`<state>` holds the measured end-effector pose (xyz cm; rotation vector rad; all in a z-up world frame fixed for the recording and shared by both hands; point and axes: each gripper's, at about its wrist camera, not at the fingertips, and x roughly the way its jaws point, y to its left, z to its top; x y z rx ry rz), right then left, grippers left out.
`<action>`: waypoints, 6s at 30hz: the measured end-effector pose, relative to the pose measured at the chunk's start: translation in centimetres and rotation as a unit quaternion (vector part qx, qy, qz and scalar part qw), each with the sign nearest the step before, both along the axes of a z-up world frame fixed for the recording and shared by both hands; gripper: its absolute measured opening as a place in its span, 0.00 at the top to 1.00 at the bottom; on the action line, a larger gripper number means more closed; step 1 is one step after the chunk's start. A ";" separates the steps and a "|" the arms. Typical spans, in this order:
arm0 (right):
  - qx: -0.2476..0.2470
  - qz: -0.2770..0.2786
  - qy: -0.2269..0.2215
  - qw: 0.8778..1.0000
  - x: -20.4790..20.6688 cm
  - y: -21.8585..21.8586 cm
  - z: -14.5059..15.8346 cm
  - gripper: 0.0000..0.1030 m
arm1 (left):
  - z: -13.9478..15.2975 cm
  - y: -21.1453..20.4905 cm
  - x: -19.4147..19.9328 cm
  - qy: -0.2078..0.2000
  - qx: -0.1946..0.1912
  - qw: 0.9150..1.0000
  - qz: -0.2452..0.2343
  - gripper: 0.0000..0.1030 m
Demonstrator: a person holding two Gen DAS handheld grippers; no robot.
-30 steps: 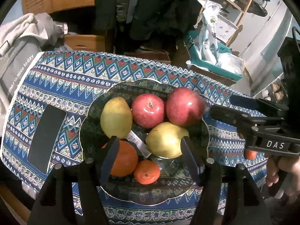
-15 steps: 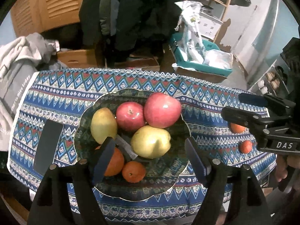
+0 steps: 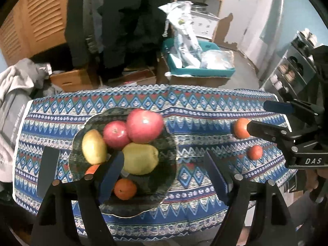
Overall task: Organize fruits
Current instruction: 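Move the left tool to a tangerine while the right tool approaches another tangerine, then grasp a tangerine with the left tool while the right tool grasps another tangerine, then carry the tangerine with the left tool while the right tool carries its tangerine over the bowl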
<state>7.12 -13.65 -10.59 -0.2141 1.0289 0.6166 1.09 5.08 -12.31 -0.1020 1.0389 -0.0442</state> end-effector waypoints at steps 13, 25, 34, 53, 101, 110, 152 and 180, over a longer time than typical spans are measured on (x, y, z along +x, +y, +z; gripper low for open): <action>-0.005 -0.049 0.020 0.999 0.5 -7.2 -1.4 0.20 | 0.0 -5.1 0.6 0.006 0.007 0.999 -0.044 0.16; 0.004 -0.092 0.064 0.994 1.1 -12.7 -4.8 0.20 | -2.1 -9.9 1.5 0.021 0.030 0.995 -0.095 0.16; -0.024 -0.104 0.104 0.989 1.3 -14.6 -9.4 0.20 | -5.4 -12.3 2.6 0.049 0.044 0.991 -0.113 0.16; -0.055 -0.082 0.142 0.985 1.1 -14.1 -17.3 0.32 | -10.6 -14.9 4.5 0.099 0.055 0.985 -0.131 0.16; -0.006 -0.193 0.087 0.977 6.6 -24.5 -14.2 0.56 | -16.4 -25.2 15.4 0.156 -0.006 0.979 -0.130 0.16; -0.010 -0.187 0.077 0.979 6.4 -23.8 -13.8 0.56 | -16.2 -25.9 14.4 0.129 0.029 0.980 -0.152 0.36; 0.018 -0.112 -0.035 0.993 0.7 -15.8 0.4 0.56 | 0.1 -18.7 4.8 -0.005 -0.018 0.988 -0.156 0.36; 0.021 -0.026 -0.025 0.999 -0.1 -4.5 1.4 0.56 | 2.5 -8.4 1.8 -0.030 -0.048 0.995 -0.083 0.36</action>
